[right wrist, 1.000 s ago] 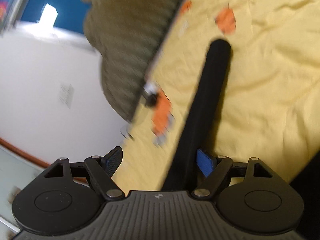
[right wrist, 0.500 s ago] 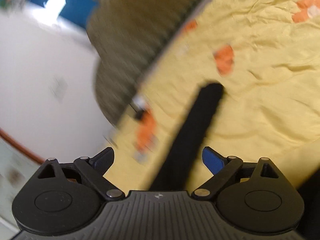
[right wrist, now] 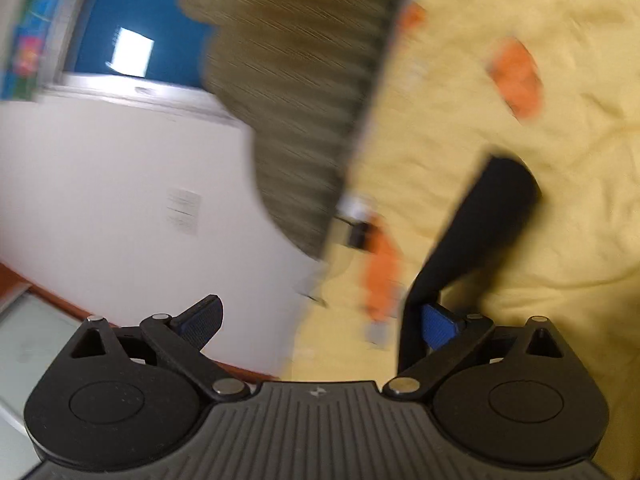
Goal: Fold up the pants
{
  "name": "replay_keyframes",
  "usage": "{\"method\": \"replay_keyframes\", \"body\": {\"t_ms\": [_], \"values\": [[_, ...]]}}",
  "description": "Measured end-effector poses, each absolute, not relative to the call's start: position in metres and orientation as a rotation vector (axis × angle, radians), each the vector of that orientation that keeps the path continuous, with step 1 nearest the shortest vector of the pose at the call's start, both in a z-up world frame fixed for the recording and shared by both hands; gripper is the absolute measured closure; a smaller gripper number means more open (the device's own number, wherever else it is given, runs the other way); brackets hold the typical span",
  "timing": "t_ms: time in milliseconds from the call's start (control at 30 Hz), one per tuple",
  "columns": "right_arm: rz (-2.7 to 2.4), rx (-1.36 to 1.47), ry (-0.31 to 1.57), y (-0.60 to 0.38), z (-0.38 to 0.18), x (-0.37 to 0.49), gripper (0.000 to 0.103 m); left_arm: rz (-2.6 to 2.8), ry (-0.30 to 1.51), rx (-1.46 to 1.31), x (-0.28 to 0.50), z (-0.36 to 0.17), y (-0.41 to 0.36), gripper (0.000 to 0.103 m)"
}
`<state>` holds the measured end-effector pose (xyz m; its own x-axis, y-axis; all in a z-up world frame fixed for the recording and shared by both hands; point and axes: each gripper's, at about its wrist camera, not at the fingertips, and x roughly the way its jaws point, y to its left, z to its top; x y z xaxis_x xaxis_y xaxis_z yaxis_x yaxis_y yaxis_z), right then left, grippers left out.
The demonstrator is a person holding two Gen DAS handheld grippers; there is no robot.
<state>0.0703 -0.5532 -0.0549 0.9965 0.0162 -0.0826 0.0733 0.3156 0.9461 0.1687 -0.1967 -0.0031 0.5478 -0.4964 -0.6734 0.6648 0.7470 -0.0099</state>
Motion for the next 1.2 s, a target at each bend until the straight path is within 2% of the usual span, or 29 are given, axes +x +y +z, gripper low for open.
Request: {"method": "replay_keyframes", "body": {"t_ms": [133,200,267,300,533,733,800,867,933,1033,1100,1200], "values": [[-0.242,0.911,-0.112,-0.528,-0.022,0.012,0.0,-0.7,0.748,0.24,0.178,-0.015,-0.199,0.019],[-0.298,0.837,0.014,-0.528,-0.02,0.009,0.0,-0.707,0.766,0.231,0.179,-0.019,-0.2,0.019],[-0.281,0.87,0.261,-0.531,-0.035,0.021,0.0,-0.721,0.769,0.235,0.179,-0.02,-0.201,0.019],[-0.294,0.882,0.31,-0.529,-0.044,0.021,0.0,-0.727,0.766,0.24,0.178,-0.02,-0.204,0.019],[-0.267,1.134,0.304,-0.547,-0.085,0.022,0.0,-0.755,0.779,0.231,0.176,-0.023,-0.209,0.017],[-0.23,1.074,0.398,-0.543,-0.082,0.069,0.0,-0.749,0.793,0.225,0.176,-0.035,-0.208,0.015],[-0.13,1.199,0.329,-0.55,-0.082,0.078,0.0,-0.748,0.786,0.23,0.176,-0.038,-0.206,0.015],[0.05,1.353,0.115,-0.557,-0.075,0.058,0.0,-0.75,0.778,0.23,0.176,-0.04,-0.205,0.014],[-0.042,1.27,0.102,-0.558,-0.057,0.04,0.0,-0.753,0.765,0.241,0.174,-0.042,-0.205,0.012],[-0.32,0.989,0.299,-0.547,-0.048,0.033,0.0,-0.761,0.739,0.261,0.169,-0.046,-0.207,0.008],[-0.367,0.963,0.394,-0.548,-0.06,0.036,0.0,-0.76,0.726,0.27,0.167,-0.048,-0.208,0.008],[-0.35,1.0,0.387,-0.553,-0.07,0.034,0.0,-0.761,0.72,0.277,0.166,-0.048,-0.208,0.007]]}}
